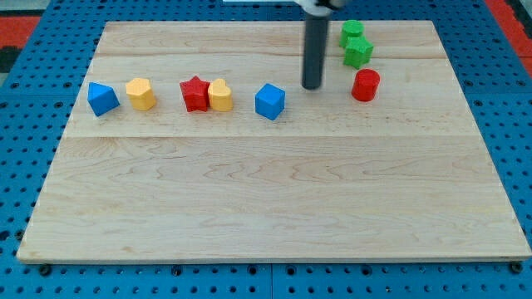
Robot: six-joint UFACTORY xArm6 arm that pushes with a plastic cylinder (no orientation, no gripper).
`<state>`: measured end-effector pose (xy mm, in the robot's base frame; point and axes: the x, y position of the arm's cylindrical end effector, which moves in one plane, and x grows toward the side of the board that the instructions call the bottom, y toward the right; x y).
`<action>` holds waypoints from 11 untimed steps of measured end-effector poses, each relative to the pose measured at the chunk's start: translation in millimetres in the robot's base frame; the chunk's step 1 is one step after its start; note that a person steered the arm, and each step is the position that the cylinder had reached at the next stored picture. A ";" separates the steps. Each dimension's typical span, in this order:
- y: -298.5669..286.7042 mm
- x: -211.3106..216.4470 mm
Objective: Push the cube towards the green blocks
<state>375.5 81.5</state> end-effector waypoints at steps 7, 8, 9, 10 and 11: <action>-154.9 -84.4; -98.3 -106.1; -157.5 -108.4; -141.0 -128.9; -113.2 -144.3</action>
<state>231.2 -31.7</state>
